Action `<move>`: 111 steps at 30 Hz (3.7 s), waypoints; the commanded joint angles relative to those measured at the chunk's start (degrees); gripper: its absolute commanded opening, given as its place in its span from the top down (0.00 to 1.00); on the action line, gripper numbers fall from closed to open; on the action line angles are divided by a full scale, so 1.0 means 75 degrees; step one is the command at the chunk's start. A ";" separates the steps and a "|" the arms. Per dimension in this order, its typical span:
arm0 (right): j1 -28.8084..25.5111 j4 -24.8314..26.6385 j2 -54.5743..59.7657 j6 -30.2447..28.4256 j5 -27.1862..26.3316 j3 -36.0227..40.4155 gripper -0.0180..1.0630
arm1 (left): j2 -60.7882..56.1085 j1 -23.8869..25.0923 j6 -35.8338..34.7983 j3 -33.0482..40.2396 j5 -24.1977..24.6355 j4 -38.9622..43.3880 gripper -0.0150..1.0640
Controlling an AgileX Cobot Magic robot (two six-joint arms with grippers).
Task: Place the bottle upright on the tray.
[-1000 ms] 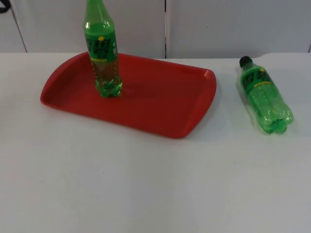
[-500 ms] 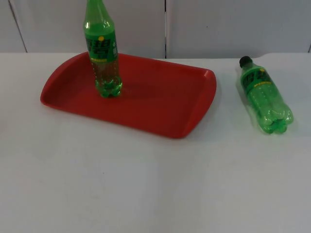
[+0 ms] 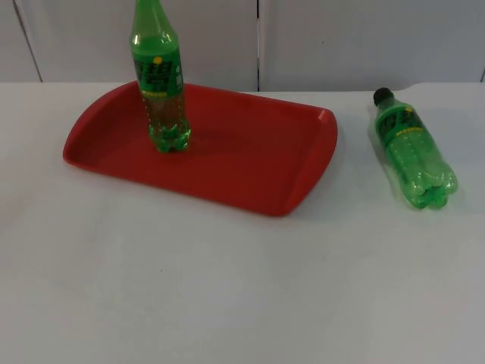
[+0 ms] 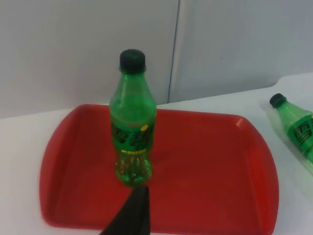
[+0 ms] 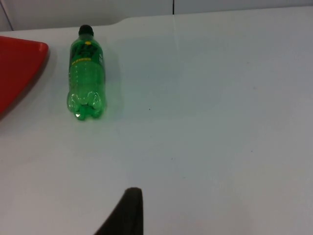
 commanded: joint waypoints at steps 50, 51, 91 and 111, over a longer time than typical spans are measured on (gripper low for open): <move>-0.0042 0.0022 -0.0022 -0.0016 -0.0038 0.0047 0.02 | -0.4603 -0.0053 0.3871 0.0036 0.4341 -0.2766 0.01; -0.0042 0.0022 -0.0022 -0.0016 -0.0038 0.0047 0.02 | -0.4603 -0.0053 0.3871 0.0036 0.4341 -0.2766 0.01; -0.0042 0.0022 -0.0022 -0.0016 -0.0038 0.0047 0.02 | -0.7976 -0.0053 0.3771 0.1529 0.6199 -0.2422 0.01; -0.0042 0.0022 -0.0022 -0.0016 -0.0038 0.0047 0.02 | -0.7976 -0.0053 0.3764 0.2138 0.6234 -0.2422 0.01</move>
